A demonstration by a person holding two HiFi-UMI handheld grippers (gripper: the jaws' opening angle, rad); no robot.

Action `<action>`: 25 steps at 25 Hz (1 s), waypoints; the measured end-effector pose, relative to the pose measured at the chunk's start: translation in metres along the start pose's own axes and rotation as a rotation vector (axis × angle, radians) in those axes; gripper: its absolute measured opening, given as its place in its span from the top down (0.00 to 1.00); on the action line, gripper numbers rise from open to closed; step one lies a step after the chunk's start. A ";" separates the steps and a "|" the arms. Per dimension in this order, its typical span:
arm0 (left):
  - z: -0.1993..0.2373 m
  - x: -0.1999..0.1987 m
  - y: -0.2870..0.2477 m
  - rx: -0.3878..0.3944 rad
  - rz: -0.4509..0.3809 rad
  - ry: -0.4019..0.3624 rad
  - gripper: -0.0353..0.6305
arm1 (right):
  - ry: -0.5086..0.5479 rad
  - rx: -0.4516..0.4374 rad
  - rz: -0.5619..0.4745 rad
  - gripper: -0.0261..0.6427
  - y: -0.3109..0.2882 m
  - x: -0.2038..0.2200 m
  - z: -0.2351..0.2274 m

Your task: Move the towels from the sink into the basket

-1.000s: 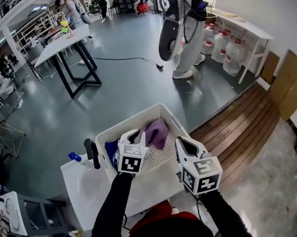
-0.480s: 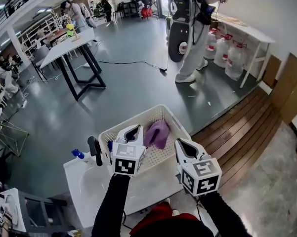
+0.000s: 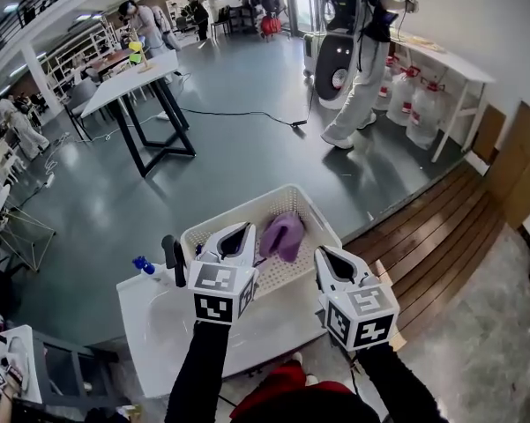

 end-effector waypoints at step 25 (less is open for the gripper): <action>-0.048 -0.011 0.089 -0.075 -0.068 0.080 0.94 | 0.029 -0.071 -0.050 0.95 0.055 -0.016 0.017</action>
Point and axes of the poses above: the fingertips, and each gripper's own axes: y backward along the fingers, z to its left, x out of its underside, the point moved 6 cm from there along y, backward along the fingers, and after that the axes turned 15 degrees about -z, right-handed, at the moved point
